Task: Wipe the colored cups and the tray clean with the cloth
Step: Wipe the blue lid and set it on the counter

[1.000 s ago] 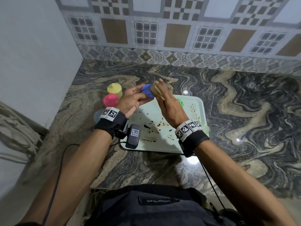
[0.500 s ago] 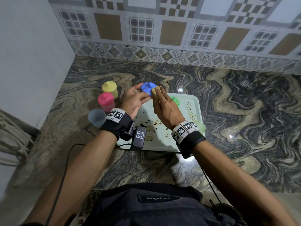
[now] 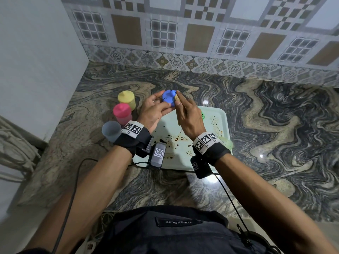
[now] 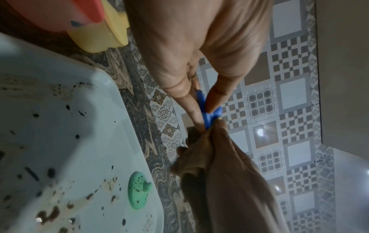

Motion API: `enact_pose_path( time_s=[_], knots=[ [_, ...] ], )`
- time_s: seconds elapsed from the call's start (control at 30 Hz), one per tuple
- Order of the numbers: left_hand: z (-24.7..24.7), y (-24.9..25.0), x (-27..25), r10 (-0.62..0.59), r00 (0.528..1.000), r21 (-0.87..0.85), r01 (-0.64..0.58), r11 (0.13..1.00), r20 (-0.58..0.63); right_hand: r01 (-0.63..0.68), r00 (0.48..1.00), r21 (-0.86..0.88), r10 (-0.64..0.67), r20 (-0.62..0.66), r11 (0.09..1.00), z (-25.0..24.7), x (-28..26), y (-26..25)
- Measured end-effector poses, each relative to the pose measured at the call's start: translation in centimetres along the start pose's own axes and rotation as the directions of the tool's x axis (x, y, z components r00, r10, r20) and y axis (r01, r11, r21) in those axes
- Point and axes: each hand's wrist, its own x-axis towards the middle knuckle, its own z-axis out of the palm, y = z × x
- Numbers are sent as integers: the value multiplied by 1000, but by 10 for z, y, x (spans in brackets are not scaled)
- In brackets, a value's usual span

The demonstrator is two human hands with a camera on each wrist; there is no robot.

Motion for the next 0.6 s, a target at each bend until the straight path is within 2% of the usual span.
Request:
enact_pose_path(
  time_s=[0.13,0.27,0.47,0.6],
  knots=[
    [-5,4,-2,-17,994,94,7,996,106,-25,1000,14,25,-6,1000,-11,9,1],
    [-11,12,2,-17,986,90,2,996,165,2,994,52,-7,109,999,-15,11,-2],
    [-8,20,5,24,990,28,-28,999,137,59,998,128,-57,-19,990,-19,6,-14],
    [-10,22,2,20,980,24,-25,999,196,75,997,88,-77,19,993,-15,10,-14]
  ],
)
